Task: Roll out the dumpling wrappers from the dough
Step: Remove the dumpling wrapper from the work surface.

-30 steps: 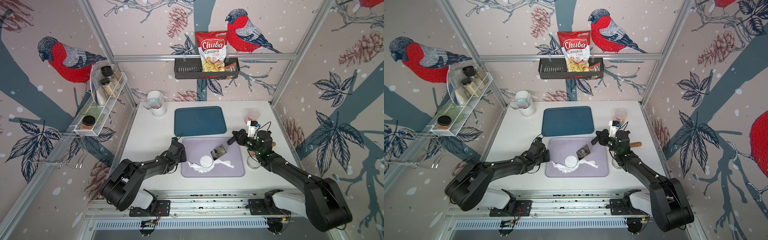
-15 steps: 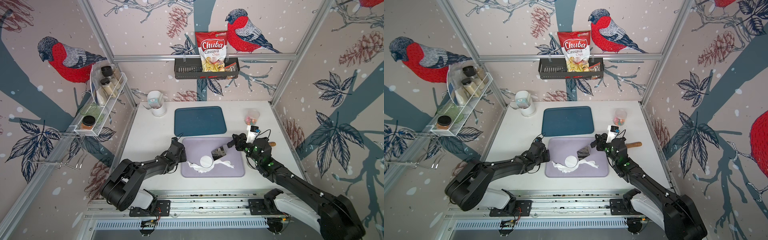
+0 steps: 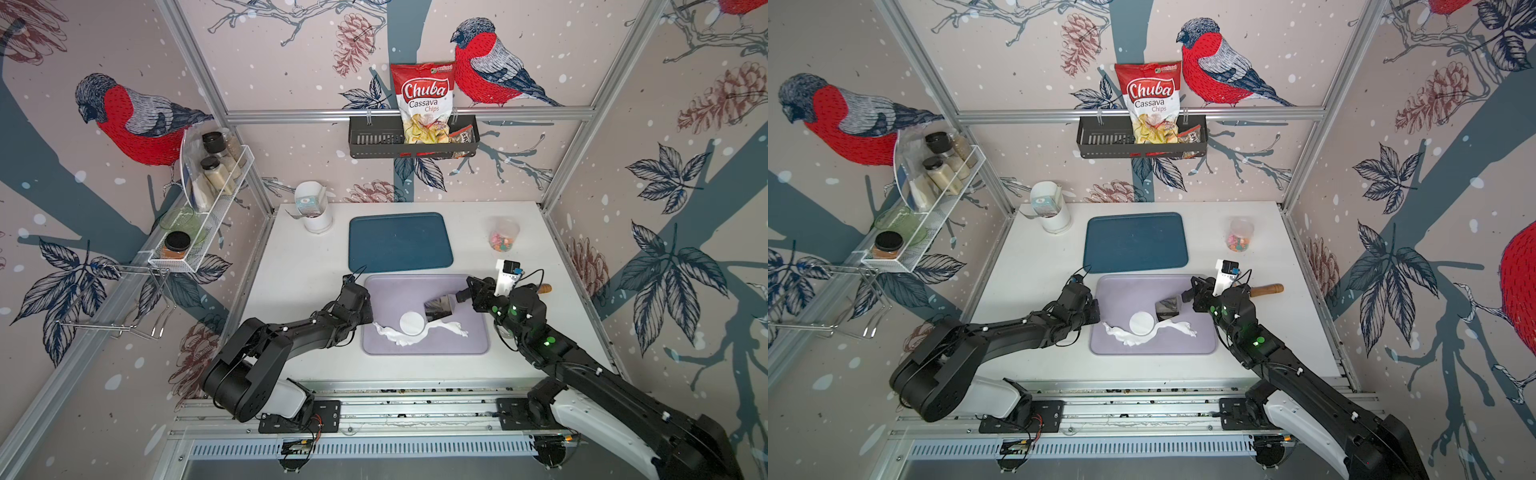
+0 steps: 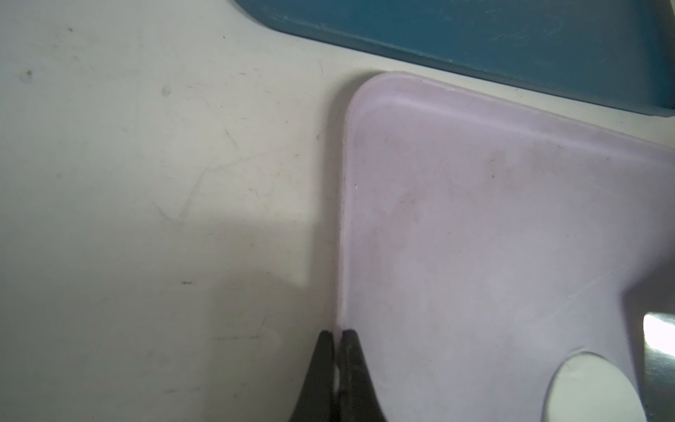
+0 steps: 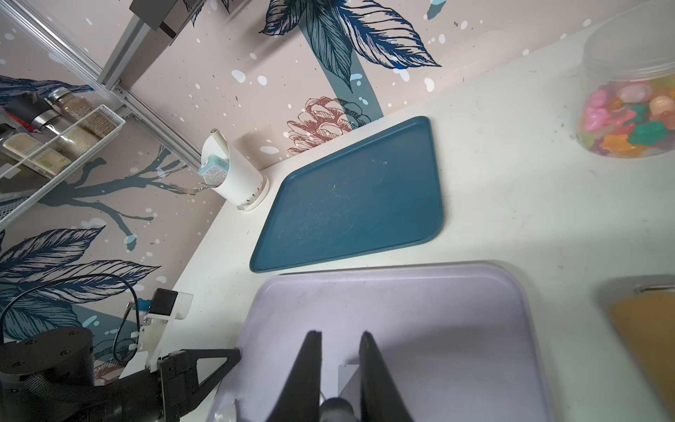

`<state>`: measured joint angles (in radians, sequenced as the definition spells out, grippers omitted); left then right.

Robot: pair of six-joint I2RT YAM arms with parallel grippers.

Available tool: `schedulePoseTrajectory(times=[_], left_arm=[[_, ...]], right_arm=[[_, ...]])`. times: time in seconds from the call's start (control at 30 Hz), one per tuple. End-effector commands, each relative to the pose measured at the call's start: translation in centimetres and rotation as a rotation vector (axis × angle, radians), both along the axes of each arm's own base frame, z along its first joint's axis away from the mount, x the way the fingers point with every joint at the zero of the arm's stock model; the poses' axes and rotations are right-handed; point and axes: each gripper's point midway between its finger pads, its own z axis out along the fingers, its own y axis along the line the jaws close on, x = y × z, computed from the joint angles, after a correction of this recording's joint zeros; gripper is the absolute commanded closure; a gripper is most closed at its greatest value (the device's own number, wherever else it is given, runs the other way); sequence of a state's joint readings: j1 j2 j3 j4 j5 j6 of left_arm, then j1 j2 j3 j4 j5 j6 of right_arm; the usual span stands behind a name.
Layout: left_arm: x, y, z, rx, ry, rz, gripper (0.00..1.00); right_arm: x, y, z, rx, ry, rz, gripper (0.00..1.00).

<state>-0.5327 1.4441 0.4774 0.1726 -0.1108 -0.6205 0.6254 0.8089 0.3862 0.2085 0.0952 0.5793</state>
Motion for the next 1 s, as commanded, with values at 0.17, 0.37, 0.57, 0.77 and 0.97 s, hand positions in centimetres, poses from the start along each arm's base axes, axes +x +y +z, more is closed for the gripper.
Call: schedulePoseTrajectory(times=[0.17, 0.37, 0.57, 0.77, 0.97], left_arm=[[-1.1, 1.3, -1.2, 0.052, 0.063, 0.029, 1.00], [-1.1, 1.3, -1.1, 0.054, 0.059, 0.029, 1.00], [-1.1, 1.4, -1.2, 0.057, 0.063, 0.034, 1.00], [-1.1, 1.7, -1.2, 0.055, 0.067, 0.063, 1.00], [-1.2, 1.4, -1.0, 0.040, 0.053, 0.039, 1.00]], right_arm=[[-3.2, 0.3, -4.1, -0.064, 0.189, 0.087, 1.00], [-4.3, 0.4, -5.2, -0.109, 0.218, 0.104, 1.00], [-4.9, 0.6, -4.3, -0.091, 0.202, 0.110, 1.00], [-5.7, 0.6, -4.2, -0.089, 0.218, 0.126, 1.00], [-5.1, 1.1, -0.5, -0.002, 0.126, 0.113, 1.00]])
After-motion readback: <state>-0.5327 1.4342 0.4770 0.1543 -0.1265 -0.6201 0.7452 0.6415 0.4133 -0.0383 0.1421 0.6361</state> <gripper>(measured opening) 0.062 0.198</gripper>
